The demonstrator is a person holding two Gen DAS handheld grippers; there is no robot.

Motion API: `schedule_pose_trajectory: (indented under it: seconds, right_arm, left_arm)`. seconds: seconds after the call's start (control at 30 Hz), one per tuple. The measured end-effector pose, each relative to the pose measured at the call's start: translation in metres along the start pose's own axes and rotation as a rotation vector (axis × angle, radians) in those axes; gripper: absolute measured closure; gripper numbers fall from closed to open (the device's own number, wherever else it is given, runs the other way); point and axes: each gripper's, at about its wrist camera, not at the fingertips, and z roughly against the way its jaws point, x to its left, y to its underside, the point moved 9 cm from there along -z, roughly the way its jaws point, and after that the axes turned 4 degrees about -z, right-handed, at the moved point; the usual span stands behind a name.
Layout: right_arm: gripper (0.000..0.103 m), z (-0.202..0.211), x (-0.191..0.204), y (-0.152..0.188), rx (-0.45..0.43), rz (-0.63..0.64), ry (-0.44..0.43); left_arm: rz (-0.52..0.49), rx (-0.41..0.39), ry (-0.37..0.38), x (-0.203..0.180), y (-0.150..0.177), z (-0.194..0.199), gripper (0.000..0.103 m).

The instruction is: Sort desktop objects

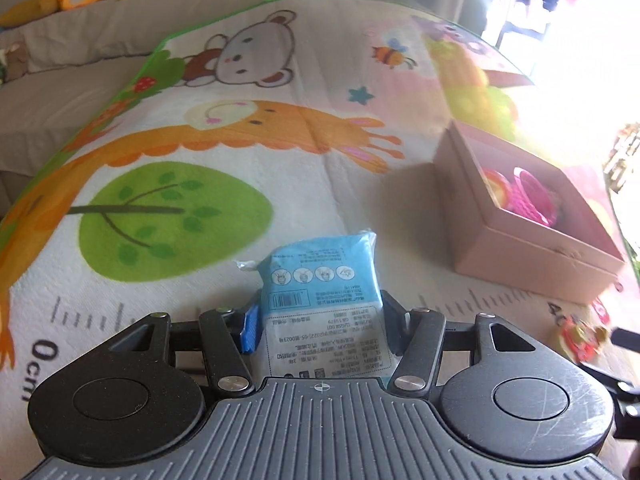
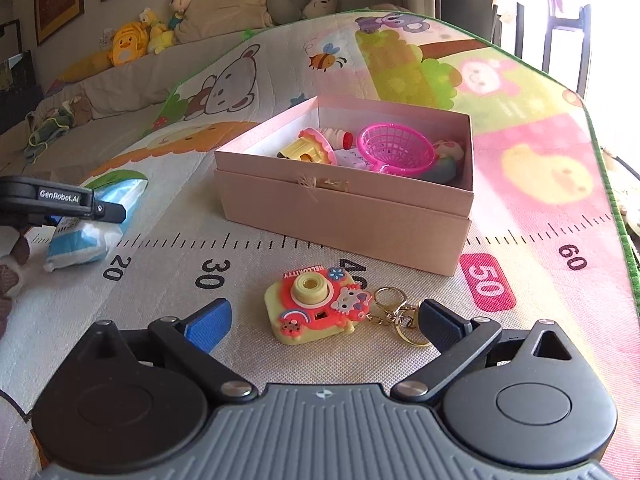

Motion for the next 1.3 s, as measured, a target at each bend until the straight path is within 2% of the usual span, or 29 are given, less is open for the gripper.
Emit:
schedule_pose_trajectory:
  seconds: [0.13,0.3,0.37,0.43,0.63,0.77,0.93,1.07,1.3]
  right_arm:
    - [0.003,0.004,0.005,0.002,0.007,0.013,-0.002]
    - [0.000,0.008,0.012,0.008,0.015,0.024,-0.017]
    - [0.000,0.009,0.013,0.011,0.018,0.025,-0.024]
    - [0.000,0.009,0.014,0.013,0.025,0.022,-0.031]
    - [0.000,0.011,0.010,0.023,0.048,-0.016,-0.055]
    - [0.000,0.013,0.007,0.028,0.056,-0.021,-0.063]
    - [0.000,0.012,0.005,0.031,0.060,-0.028,-0.066]
    - [0.000,0.010,0.007,0.032,0.064,-0.014,-0.059]
    - [0.000,0.010,0.006,0.032,0.058,-0.019,-0.067]
  left_arm:
    - [-0.088,0.017,0.121,-0.040,0.023,0.013,0.037]
    - [-0.167,0.044,0.180,-0.067,0.047,0.023,0.025]
    - [-0.218,0.041,0.170,-0.074,0.055,0.026,0.018]
    - [-0.252,0.039,0.152,-0.076,0.059,0.027,0.017]
    - [-0.282,0.030,0.078,-0.075,0.065,0.027,0.007]
    - [-0.305,0.030,0.045,-0.071,0.068,0.029,0.004]
    - [-0.281,0.045,-0.003,-0.051,0.067,0.032,0.002]
    - [-0.256,0.028,-0.072,-0.032,0.063,0.038,0.002]
    - [-0.206,0.045,-0.073,-0.012,0.066,0.041,0.002]
